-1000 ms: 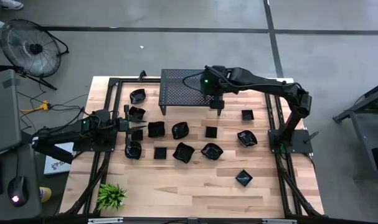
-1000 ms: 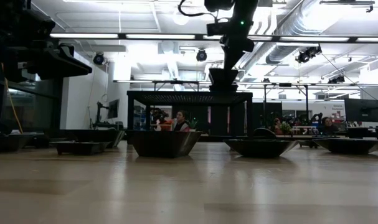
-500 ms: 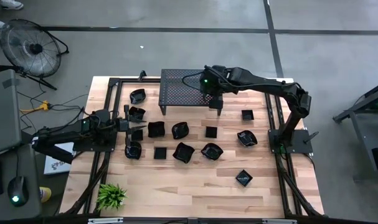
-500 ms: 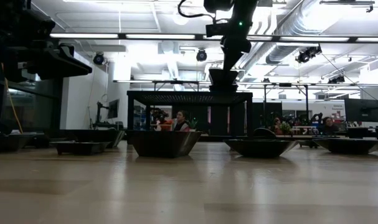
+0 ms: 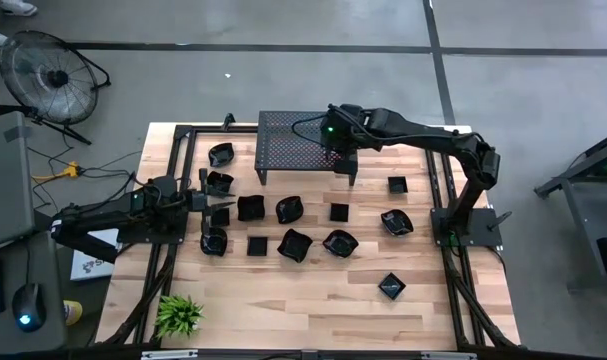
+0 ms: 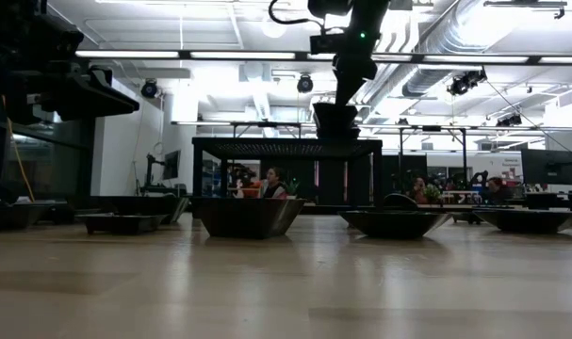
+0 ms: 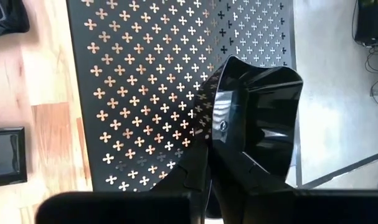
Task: Pick & Place Mini shaped plates
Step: Stack the black distorted square plate on top of the black distorted square plate on the shelf
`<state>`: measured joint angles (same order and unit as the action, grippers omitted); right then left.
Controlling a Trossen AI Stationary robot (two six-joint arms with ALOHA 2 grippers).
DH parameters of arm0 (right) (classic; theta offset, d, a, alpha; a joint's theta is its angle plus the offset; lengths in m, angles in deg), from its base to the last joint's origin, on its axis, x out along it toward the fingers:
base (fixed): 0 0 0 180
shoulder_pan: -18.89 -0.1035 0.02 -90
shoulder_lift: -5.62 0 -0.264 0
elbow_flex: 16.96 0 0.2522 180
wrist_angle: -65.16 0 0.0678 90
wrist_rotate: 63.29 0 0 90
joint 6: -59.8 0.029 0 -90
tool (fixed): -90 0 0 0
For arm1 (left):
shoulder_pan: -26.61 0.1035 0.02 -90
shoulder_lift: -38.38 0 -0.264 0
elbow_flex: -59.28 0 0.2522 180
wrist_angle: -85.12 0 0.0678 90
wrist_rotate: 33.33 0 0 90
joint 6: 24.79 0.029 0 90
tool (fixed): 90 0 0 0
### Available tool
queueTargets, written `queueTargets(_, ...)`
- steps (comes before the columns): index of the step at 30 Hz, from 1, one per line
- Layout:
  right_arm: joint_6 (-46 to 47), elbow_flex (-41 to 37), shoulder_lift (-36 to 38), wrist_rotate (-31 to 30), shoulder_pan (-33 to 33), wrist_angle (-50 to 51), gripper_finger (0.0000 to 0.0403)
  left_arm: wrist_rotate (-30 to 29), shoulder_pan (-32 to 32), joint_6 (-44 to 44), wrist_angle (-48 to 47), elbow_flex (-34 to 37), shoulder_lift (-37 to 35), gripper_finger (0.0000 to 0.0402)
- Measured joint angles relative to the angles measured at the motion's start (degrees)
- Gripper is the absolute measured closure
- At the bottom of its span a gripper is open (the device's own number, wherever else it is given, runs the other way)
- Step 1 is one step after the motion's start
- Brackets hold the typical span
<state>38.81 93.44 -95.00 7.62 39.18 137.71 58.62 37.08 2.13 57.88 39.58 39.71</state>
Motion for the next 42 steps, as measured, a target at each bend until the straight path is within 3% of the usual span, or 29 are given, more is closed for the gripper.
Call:
queueTargets(23,-0.46,0.02,0.0,0.68,2.95,0.04,0.0378,0.0,0.0,0.0,0.0,0.0,0.0,0.0321)
queueTargets(42,0.75,0.04,0.0,0.15,2.91,-0.24,0.0303,-0.01,0.0,-0.01,0.0,-0.01,0.0,0.0321)
